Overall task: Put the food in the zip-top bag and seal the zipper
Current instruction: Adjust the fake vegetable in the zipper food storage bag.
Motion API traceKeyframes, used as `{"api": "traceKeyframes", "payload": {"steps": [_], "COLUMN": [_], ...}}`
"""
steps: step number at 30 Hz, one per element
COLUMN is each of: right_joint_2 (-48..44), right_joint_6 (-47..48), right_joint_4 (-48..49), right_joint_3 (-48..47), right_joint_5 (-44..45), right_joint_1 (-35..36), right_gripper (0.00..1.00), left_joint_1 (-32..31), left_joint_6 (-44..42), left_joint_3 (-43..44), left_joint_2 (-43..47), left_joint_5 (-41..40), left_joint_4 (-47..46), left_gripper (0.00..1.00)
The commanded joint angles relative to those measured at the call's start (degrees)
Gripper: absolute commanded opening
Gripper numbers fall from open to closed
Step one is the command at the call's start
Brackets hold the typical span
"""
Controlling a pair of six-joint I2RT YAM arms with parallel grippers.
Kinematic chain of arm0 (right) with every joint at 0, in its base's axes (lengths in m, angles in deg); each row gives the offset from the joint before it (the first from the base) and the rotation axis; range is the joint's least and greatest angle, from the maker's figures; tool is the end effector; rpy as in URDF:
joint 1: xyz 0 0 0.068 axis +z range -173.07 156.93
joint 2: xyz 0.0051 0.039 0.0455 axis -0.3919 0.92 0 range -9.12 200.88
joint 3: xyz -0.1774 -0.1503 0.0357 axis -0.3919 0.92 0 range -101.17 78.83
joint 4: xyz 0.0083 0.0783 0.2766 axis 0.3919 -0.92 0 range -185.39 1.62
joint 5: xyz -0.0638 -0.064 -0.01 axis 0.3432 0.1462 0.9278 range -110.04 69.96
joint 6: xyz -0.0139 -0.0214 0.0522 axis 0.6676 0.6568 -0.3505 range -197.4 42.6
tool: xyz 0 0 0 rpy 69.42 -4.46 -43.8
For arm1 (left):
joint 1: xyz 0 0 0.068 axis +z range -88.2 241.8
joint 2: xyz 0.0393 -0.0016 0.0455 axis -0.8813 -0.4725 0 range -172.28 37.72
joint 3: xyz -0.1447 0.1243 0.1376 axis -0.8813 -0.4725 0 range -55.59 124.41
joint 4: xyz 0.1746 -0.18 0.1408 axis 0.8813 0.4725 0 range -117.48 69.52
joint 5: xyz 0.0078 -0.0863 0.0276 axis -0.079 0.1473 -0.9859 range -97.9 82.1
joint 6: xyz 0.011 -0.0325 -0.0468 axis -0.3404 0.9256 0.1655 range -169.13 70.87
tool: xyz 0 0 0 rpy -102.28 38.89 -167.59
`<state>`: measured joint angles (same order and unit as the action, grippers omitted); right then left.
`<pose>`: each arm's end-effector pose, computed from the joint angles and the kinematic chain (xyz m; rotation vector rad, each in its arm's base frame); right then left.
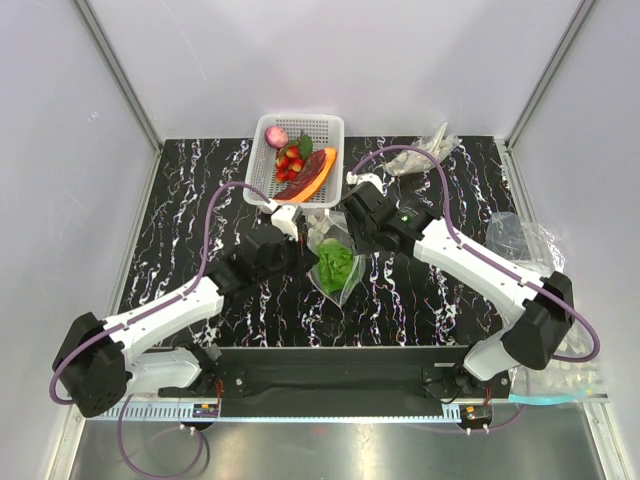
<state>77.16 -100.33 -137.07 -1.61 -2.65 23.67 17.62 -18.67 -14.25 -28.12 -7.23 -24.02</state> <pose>0.2481 0.2456 0.2773 -0.3902 2.4351 0.1409 0.2170 -0.2115 0.2061 0.2657 2.1449 -0.7977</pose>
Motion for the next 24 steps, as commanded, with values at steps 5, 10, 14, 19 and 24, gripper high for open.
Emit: {"api": "traceKeyframes", "payload": {"steps": [5,10,14,19,24], "right_joint_2": [0.73,3.27,5.65,3.99,1.53], "right_joint_6": [0.44,0.44,-0.43,-0.53,0.79], "right_joint_4": [-1.24,0.43,-2.28,-10.89,-16.08], "right_joint_3": [-2.7,-2.61,-3.4,-9.72,-20.78], "right_joint_5": [3.97,3.71,8.44,12.23,6.54], "right_joint_1": [-0.25,0.02,0.98,0.98,1.07], "right_gripper": [0.5,0.54,0.18,0.07,0.01], "left_joint_1": [0.33,0.24,0.24,0.68,0.59], "left_joint_6": [-0.57,-1.01,-1.45,-4.35,-5.67], "left_joint_3": [3.04,3.66,4.8,12.69,21.4], "left_joint_2": [1.24,1.16,0.89,-0.6,-2.45], "left_joint_5": [1.7,1.36,1.18,0.92,3.02], "left_joint_4": [-0.3,0.05,1.62,8.39,14.2], "left_gripper": [0.0,0.0,0.0,0.0,0.0]}}
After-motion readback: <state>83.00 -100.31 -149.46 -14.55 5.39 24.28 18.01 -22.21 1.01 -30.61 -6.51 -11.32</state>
